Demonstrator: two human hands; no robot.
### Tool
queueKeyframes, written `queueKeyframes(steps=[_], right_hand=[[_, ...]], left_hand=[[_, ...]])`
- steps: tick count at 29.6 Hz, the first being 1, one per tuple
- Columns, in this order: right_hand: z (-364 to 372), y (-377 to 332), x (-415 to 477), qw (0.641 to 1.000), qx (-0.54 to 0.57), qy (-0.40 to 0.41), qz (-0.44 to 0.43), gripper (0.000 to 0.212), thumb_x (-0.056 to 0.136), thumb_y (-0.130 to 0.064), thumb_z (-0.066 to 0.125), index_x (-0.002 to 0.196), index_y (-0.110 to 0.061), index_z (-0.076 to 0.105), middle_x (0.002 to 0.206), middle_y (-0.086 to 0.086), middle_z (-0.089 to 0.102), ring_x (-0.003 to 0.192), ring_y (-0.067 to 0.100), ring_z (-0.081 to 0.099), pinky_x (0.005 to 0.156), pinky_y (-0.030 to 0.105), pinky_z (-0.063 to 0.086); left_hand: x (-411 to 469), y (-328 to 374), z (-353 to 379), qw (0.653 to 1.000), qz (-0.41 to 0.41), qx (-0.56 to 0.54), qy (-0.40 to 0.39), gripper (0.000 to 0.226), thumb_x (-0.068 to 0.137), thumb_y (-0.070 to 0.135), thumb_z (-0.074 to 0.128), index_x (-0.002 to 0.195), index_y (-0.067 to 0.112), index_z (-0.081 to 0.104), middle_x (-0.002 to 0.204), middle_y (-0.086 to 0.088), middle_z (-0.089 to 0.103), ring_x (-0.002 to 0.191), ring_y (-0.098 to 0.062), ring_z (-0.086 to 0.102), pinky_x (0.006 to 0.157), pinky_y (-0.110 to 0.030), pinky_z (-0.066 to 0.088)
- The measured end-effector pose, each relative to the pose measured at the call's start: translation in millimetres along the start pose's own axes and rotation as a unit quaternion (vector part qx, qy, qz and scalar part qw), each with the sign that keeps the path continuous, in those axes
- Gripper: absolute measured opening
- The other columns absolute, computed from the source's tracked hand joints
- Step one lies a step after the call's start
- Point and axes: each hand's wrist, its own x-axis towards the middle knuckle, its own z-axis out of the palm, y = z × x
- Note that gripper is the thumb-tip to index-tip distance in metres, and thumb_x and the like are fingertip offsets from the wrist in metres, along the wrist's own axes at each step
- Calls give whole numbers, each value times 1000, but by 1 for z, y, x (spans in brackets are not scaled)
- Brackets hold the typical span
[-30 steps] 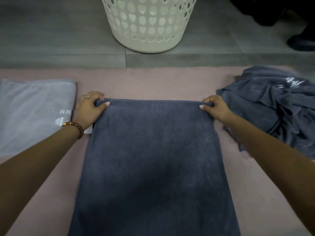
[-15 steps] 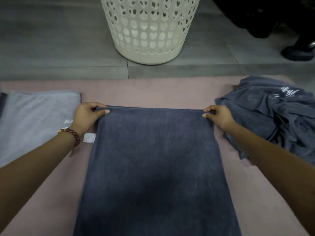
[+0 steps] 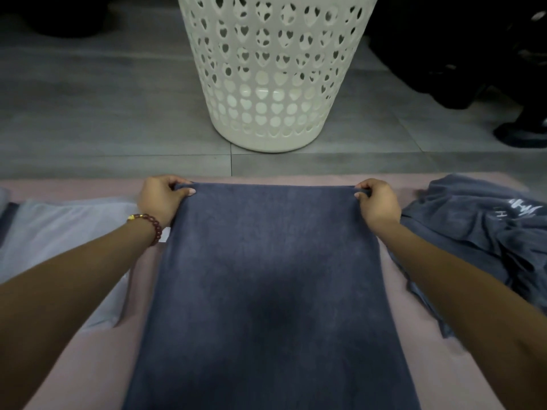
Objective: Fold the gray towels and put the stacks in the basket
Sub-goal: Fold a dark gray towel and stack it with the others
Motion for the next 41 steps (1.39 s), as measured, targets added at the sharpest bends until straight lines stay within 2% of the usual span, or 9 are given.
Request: queueKeyframes(steps=[7, 9, 13, 22, 25, 30, 34, 36, 41], right_hand=[[45, -18, -66, 928, -149, -157, -303, 62, 90, -46, 30, 145, -18, 33, 153, 8, 29, 142, 30, 23, 115, 45, 12], [58, -9, -70, 883, -207, -261, -330, 71, 83, -63, 8, 149, -37, 9, 159, -10, 6, 147, 19, 4, 114, 52, -2], [49, 18, -34, 923, -243, -263, -142, 55, 97, -54, 17, 147, -43, -4, 158, -11, -10, 146, 18, -9, 115, 52, -6], [24, -2, 14, 926, -294, -193, -139, 25, 90, -18, 50, 114, -12, 56, 120, 12, 55, 108, 31, 54, 87, 35, 42], [10, -5, 2, 930, -291, -103, -199, 20, 88, -16, 55, 107, -9, 58, 113, 14, 55, 105, 34, 50, 86, 36, 36], [-49, 5, -60, 946, -122, 30, -298, 7, 77, -12, 52, 83, -8, 52, 82, 14, 58, 79, 36, 54, 73, 38, 31], [-100, 47, -160, 912, -101, 65, -392, 7, 74, -15, 48, 74, -10, 44, 80, 14, 57, 77, 27, 43, 71, 35, 28], [-109, 78, -208, 910, -75, 58, -404, 9, 75, -12, 48, 75, -14, 39, 92, 16, 60, 84, 29, 47, 73, 35, 32], [-97, 140, -297, 895, -91, -85, -428, 9, 78, -20, 47, 84, -17, 42, 104, 8, 55, 92, 28, 48, 76, 34, 34]], left_hand=[[-77, 0, 43, 865, 378, 286, -168, 56, 96, 46, 21, 137, 19, 47, 147, -7, 40, 134, -26, 40, 108, -46, 22], [-71, -7, 49, 859, 326, 329, -220, 66, 92, 52, 5, 147, 25, 28, 154, 1, 26, 142, -24, 26, 110, -55, 17], [-32, -17, 44, 907, 149, 341, -198, 65, 88, 54, 5, 150, 33, 12, 158, 8, 10, 146, -21, 8, 112, -53, 7], [8, 1, 11, 944, 83, 223, -227, 27, 82, 16, 63, 108, 16, 53, 112, -10, 60, 101, -32, 56, 86, -39, 46], [-3, 16, -2, 928, 128, 299, -182, 17, 81, 13, 63, 98, 14, 58, 103, -11, 61, 100, -33, 56, 80, -36, 42], [-66, 42, -54, 929, 316, 118, -149, 10, 69, 23, 48, 70, 22, 39, 92, -4, 55, 85, -29, 53, 72, -36, 44], [-158, 30, -110, 912, 340, 37, -228, 18, 67, 16, 38, 70, 30, 27, 108, 20, 60, 93, 4, 57, 72, -17, 43], [-200, 6, -129, 912, 331, 40, -238, 15, 65, 14, 35, 66, 27, 30, 114, 26, 58, 100, 14, 54, 78, -13, 43], [-285, -40, -131, 867, 366, 185, -283, 11, 70, 16, 50, 64, 14, 59, 114, 2, 66, 107, -15, 56, 96, -21, 38]])
